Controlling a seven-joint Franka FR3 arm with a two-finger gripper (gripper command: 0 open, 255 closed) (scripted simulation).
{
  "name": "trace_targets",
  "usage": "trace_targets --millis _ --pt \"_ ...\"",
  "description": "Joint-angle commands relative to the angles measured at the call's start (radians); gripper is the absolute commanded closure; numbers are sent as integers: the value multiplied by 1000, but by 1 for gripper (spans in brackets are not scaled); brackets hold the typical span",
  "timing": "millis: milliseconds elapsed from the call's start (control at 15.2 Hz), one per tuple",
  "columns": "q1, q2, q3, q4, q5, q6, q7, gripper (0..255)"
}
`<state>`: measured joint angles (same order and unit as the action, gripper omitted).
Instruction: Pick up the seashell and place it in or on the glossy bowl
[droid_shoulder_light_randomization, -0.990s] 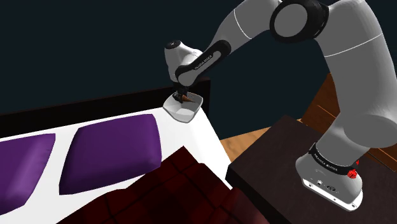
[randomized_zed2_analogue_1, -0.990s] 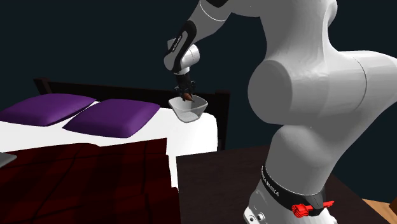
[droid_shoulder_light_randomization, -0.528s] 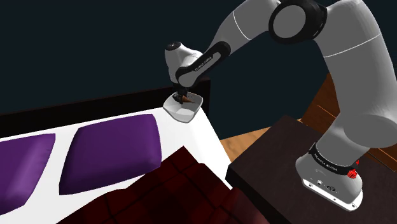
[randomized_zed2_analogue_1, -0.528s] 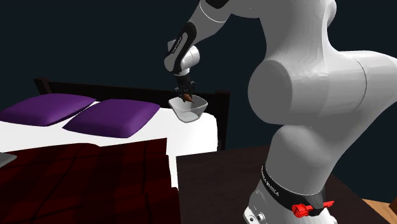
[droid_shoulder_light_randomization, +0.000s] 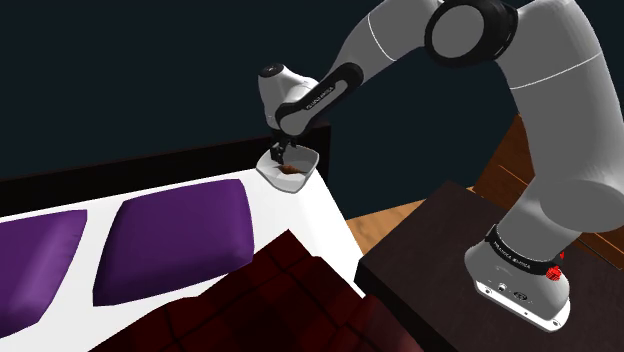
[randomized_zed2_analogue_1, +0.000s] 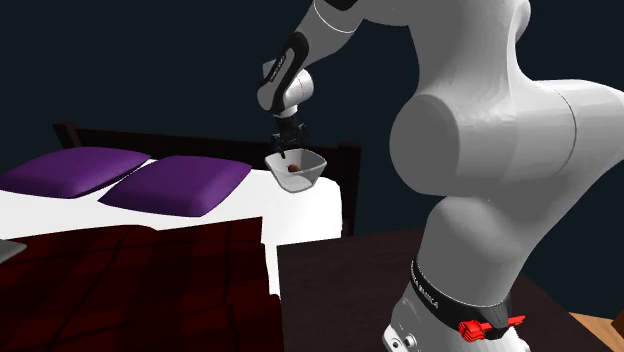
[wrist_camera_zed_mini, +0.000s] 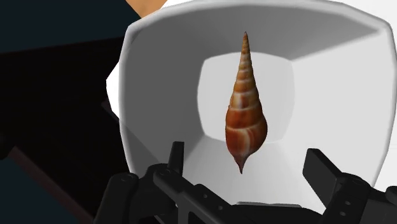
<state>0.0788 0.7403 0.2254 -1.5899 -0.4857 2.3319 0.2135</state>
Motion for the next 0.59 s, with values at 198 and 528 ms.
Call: trace_targets --millis 198,528 --pt "-4 -76 22 -15 25 -61 -14 0" --pt "-4 -76 22 -15 25 -61 -14 0"
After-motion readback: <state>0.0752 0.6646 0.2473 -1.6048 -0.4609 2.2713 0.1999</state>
